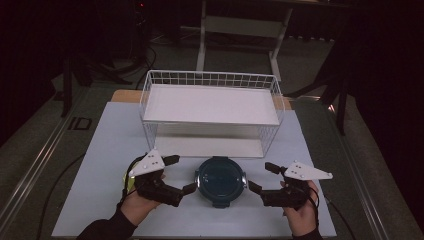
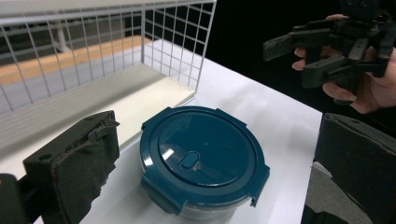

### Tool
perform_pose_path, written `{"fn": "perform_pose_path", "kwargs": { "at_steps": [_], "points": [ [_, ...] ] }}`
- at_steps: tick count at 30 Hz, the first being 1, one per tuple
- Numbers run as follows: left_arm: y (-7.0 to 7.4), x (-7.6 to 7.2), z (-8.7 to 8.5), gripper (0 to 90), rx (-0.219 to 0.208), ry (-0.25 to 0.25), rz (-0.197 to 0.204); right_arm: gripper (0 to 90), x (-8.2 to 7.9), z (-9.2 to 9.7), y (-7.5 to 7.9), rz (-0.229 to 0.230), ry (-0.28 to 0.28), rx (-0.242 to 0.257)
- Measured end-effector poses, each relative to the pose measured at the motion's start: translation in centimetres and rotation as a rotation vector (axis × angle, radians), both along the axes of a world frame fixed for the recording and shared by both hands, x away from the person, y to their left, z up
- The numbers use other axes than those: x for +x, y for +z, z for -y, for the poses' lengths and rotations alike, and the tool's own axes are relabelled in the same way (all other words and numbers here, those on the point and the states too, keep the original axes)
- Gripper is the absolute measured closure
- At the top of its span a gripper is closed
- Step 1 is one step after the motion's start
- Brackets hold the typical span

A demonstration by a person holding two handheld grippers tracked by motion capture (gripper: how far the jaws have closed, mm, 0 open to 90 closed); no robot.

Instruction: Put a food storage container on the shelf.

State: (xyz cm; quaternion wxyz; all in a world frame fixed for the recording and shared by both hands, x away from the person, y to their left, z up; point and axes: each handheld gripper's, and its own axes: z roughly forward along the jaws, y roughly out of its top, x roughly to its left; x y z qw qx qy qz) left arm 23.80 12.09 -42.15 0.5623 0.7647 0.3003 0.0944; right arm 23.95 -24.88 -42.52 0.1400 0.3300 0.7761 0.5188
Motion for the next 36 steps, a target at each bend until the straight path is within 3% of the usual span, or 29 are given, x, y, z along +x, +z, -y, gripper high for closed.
{"fn": "perform_pose_path", "kwargs": {
  "at_steps": [6,8,9,12,14,15,18,20,21,30,36],
  "points": [
    [-1.2,2.4,1.3,0.0,0.019,0.002,-0.138,10.5,0.6,-0.5,-0.6,-0.029,-0.043,-0.009],
    [-1.2,2.4,1.3,0.0,0.019,0.002,-0.138,10.4,0.7,-0.5,-0.7,-0.035,-0.048,-0.013],
    [-2.1,3.5,1.9,0.0,0.029,0.016,-0.223,10.5,1.0,-0.7,-1.1,-0.055,-0.052,-0.009],
    [-2.7,4.3,2.3,0.3,0.037,0.017,-0.291,10.7,1.3,-0.9,-1.5,-0.090,-0.053,0.007],
    [-2.7,4.3,2.3,0.3,0.037,0.017,-0.291,10.7,1.4,-1.0,-1.6,-0.102,-0.051,0.007],
    [-3.2,4.9,2.5,2.7,0.044,0.042,-0.360,13.2,1.6,-1.1,-1.9,-0.116,-0.047,0.009],
    [-3.7,5.4,2.5,5.5,0.032,0.058,-0.446,13.3,1.8,-1.3,-2.3,-0.143,-0.038,0.016],
    [-3.7,5.4,2.5,6.4,0.032,0.058,-0.446,13.3,1.9,-1.4,-2.4,-0.154,-0.037,0.015],
    [-4.2,5.7,2.5,12.2,0.051,0.088,-0.495,13.8,2.2,-1.4,-2.8,-0.171,-0.035,0.019],
    [-5.4,6.4,2.5,22.7,0.094,0.165,-0.630,23.0,3.3,-1.0,-4.0,-0.267,-0.033,0.033],
    [-6.0,6.7,2.6,37.2,0.097,0.190,-0.677,31.9,3.9,-0.7,-4.7,-0.366,-0.044,0.062]
  ]
}}
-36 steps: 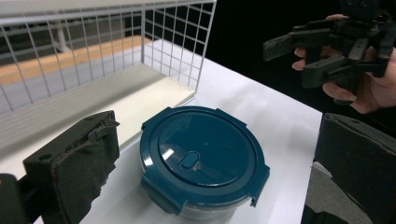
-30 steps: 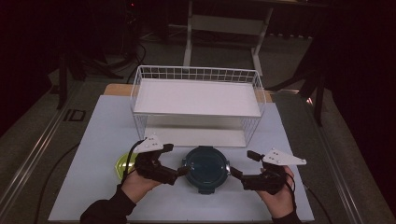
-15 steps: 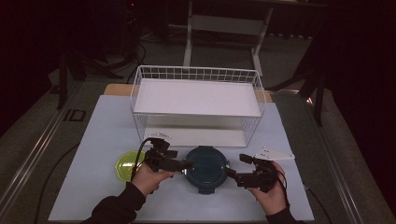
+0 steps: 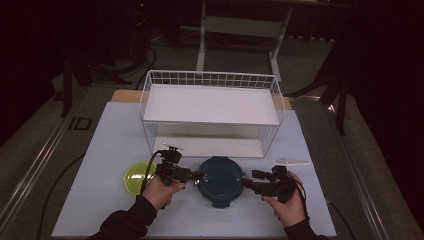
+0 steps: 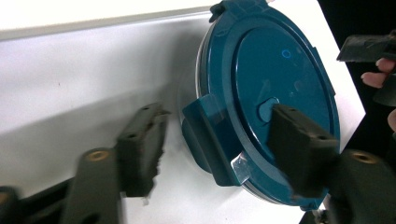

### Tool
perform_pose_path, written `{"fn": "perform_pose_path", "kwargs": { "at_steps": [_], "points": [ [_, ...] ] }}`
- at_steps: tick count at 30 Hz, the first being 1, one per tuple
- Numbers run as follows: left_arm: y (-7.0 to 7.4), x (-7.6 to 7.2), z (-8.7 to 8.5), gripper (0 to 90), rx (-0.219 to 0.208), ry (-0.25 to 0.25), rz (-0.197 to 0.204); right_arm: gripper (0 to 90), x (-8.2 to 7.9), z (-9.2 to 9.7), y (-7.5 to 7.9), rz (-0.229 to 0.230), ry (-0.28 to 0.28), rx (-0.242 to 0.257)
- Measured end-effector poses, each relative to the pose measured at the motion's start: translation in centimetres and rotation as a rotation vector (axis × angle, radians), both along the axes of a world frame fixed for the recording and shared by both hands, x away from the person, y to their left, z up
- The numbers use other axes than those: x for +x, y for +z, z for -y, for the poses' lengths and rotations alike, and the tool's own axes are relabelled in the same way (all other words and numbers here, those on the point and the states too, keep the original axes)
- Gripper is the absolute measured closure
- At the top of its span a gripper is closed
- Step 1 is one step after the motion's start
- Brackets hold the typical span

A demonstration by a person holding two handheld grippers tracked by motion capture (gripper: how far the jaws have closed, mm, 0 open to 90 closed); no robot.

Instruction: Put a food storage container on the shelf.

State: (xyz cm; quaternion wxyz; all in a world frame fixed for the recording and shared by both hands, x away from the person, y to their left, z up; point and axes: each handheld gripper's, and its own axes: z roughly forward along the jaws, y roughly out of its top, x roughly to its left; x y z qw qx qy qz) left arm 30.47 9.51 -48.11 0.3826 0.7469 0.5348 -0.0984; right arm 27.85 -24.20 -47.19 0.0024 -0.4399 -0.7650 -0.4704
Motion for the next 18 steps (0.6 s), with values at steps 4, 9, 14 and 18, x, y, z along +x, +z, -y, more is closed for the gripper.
{"fn": "perform_pose_path", "kwargs": {
  "at_steps": [4,9,14,18],
  "points": [
    [-0.3,0.1,-0.1,42.8,-0.022,0.002,-0.022,34.8,0.4,0.0,-0.4,-0.070,-0.017,0.016],
    [-0.8,0.1,0.0,45.0,-0.039,-0.002,-0.039,36.9,1.0,0.1,-0.9,-0.147,-0.042,0.023],
    [-1.0,0.1,0.1,45.3,-0.030,0.011,-0.062,37.4,1.6,-0.2,-1.4,-0.210,-0.054,0.016],
    [-1.1,0.1,-0.1,45.3,-0.042,0.023,-0.083,39.6,2.1,-0.4,-1.9,-0.248,-0.065,0.018]
  ]
}}
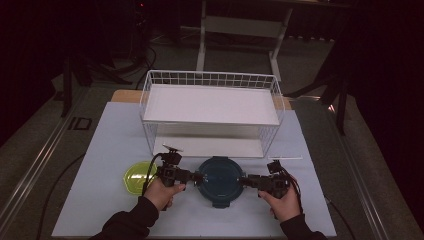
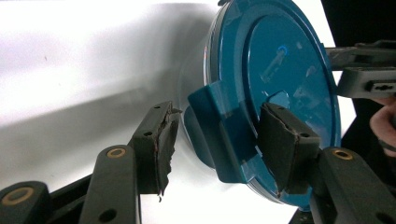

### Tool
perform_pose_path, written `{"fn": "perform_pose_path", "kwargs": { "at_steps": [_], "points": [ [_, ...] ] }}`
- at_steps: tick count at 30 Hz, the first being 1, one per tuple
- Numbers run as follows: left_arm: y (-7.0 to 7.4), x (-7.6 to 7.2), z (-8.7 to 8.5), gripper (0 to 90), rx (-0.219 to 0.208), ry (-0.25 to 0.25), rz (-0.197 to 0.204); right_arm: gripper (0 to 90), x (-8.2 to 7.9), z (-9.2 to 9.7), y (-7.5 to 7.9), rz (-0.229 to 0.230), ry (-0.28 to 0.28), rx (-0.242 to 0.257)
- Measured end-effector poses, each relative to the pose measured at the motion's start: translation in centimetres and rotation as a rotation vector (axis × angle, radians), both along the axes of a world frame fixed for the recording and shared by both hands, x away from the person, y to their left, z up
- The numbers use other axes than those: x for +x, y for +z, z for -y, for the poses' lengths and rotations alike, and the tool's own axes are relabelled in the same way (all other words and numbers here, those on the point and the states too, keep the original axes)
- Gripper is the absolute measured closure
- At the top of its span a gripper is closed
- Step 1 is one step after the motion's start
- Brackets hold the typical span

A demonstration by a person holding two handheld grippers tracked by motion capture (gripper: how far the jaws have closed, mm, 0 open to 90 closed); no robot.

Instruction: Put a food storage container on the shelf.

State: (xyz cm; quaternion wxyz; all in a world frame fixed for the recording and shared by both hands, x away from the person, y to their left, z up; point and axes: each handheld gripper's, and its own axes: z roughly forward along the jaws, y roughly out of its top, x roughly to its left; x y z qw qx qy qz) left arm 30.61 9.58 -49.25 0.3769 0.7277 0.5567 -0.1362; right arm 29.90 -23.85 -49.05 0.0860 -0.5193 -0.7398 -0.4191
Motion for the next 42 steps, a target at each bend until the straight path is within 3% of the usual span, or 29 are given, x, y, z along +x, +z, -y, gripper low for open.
{"fn": "perform_pose_path", "kwargs": {
  "at_steps": [2,3,7,12,16,25,28,36,42],
  "points": [
    [0.0,0.0,0.0,45.3,0.000,0.000,0.000,39.6,0.1,0.0,-0.1,-0.007,-0.002,0.001],
    [-0.2,0.0,-0.2,45.2,-0.021,0.008,-0.022,40.7,0.2,-0.1,-0.3,-0.031,-0.001,0.008],
    [-0.4,0.0,-0.3,43.4,-0.041,0.017,-0.044,42.4,0.3,0.0,-0.4,-0.049,-0.006,0.004],
    [-1.1,0.2,-0.6,42.8,-0.096,0.029,-0.108,45.3,0.5,0.1,-0.6,-0.102,-0.016,0.025],
    [-1.3,0.4,-0.8,42.5,-0.107,0.024,-0.123,45.5,0.9,0.5,-1.0,-0.181,-0.034,0.078],
    [-2.2,0.6,-1.3,46.7,-0.216,0.022,-0.183,50.0,1.5,1.1,-2.0,-0.308,-0.059,0.191],
    [-2.2,0.7,-1.4,50.4,-0.213,0.011,-0.183,51.8,1.7,1.3,-2.3,-0.347,-0.055,0.220],
    [-2.1,0.9,-1.4,51.2,-0.212,-0.006,-0.192,52.1,1.7,1.3,-2.2,-0.351,-0.057,0.213],
    [-1.7,0.4,-1.2,51.8,-0.199,-0.007,-0.165,53.0,1.6,1.3,-2.0,-0.345,-0.035,0.205]
  ]
}}
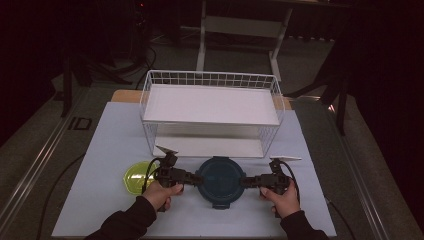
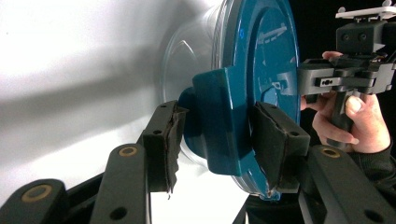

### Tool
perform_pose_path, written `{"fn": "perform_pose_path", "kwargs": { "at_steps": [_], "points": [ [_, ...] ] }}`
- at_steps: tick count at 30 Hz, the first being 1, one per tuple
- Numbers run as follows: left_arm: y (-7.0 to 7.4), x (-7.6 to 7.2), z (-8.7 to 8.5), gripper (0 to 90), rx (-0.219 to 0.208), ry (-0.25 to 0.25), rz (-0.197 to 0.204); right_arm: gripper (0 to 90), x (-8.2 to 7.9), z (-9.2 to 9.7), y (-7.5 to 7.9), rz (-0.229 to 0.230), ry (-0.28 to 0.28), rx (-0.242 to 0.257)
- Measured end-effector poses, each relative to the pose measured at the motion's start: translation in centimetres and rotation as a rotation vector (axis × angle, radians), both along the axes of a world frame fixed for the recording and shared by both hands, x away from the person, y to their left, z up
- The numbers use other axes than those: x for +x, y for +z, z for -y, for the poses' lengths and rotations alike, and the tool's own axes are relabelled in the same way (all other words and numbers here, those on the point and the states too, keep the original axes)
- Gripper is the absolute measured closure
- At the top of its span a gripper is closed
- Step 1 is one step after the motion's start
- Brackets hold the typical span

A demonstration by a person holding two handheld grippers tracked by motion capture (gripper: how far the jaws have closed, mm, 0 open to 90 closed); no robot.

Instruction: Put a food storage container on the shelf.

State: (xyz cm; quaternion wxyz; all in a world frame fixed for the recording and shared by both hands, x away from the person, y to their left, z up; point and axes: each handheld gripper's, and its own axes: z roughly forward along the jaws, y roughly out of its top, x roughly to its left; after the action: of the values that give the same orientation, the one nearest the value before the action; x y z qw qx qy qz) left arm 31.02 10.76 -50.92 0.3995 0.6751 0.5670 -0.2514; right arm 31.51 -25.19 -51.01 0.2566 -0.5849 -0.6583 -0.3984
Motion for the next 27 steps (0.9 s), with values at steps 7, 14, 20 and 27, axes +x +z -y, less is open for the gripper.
{"fn": "perform_pose_path", "kwargs": {
  "at_steps": [7,14,20,27],
  "points": [
    [0.6,-0.5,0.1,53.2,0.015,-0.009,0.012,54.3,-0.4,0.0,0.4,0.021,0.007,-0.005],
    [0.7,-0.9,0.1,55.6,-0.007,-0.016,0.010,54.8,-0.6,0.0,0.8,0.033,0.030,-0.020],
    [1.0,-1.1,0.2,56.0,0.006,-0.025,0.023,54.9,-0.9,0.0,1.1,0.049,0.030,-0.033],
    [2.2,-1.3,0.6,56.2,-0.002,-0.029,0.049,54.9,-1.1,0.3,2.6,0.089,0.025,-0.042]
  ]
}}
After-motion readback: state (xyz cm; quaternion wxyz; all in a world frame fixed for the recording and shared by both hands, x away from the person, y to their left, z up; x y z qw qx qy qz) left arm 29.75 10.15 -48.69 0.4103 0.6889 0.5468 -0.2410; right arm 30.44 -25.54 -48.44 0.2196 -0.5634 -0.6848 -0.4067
